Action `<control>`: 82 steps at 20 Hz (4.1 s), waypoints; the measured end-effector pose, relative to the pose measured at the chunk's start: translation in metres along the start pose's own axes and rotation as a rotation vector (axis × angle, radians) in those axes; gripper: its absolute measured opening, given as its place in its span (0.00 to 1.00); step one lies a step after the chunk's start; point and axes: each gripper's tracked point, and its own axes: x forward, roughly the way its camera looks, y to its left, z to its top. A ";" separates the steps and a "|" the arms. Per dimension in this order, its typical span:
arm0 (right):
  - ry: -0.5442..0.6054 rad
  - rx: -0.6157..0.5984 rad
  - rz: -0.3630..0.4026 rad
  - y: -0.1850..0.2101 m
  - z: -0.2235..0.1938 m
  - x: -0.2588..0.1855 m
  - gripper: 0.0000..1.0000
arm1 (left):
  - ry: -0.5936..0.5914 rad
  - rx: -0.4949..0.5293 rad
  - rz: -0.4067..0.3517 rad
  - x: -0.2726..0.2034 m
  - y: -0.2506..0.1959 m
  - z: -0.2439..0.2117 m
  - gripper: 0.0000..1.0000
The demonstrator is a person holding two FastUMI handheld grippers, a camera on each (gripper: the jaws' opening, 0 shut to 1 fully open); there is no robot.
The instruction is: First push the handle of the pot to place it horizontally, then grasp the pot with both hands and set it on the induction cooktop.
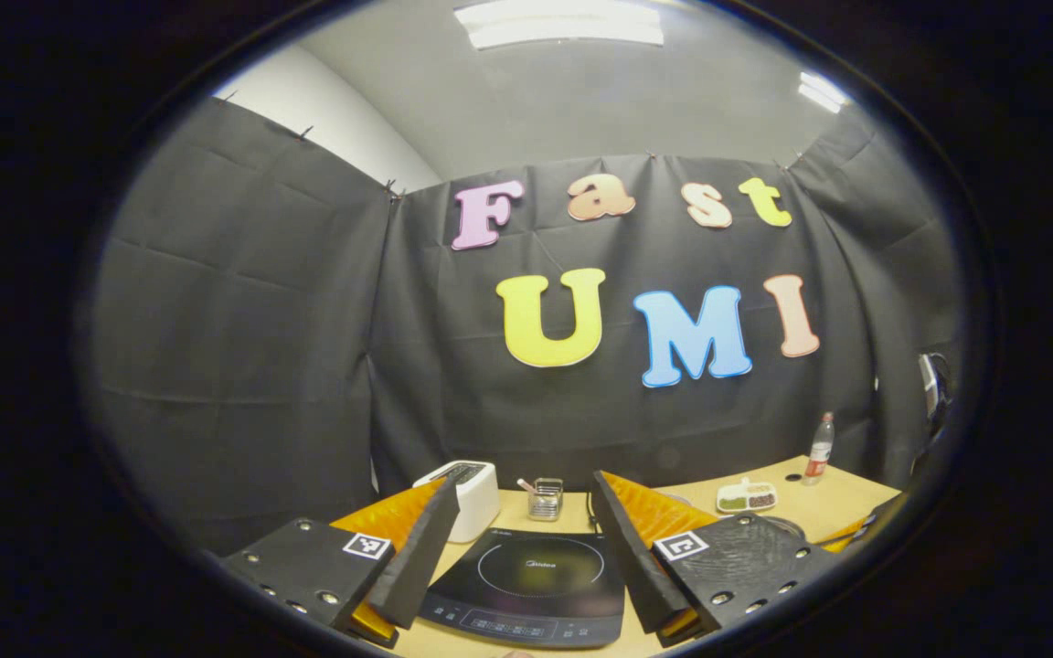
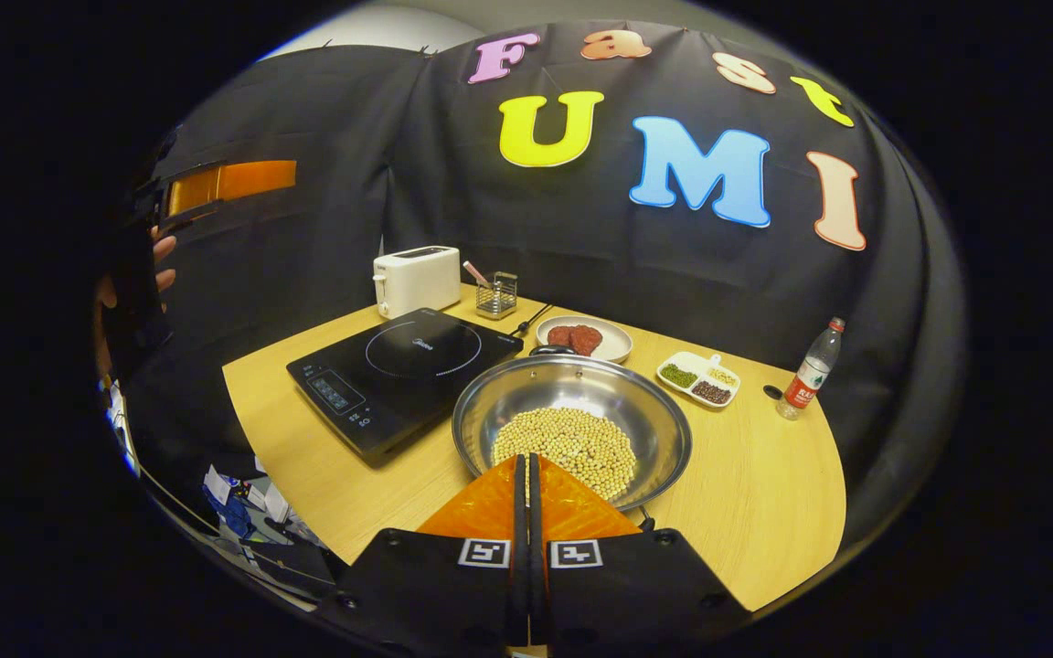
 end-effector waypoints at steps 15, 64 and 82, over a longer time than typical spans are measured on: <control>0.241 0.069 0.103 -0.006 -0.077 0.033 0.02 | 0.046 0.040 0.022 0.014 -0.030 -0.016 0.86; 0.278 0.239 -0.096 -0.160 -0.093 0.054 0.02 | 0.076 0.077 0.029 0.044 -0.078 -0.029 0.88; 0.198 0.275 -0.105 -0.213 -0.076 0.083 0.03 | 0.152 0.057 0.026 0.054 -0.142 -0.073 0.87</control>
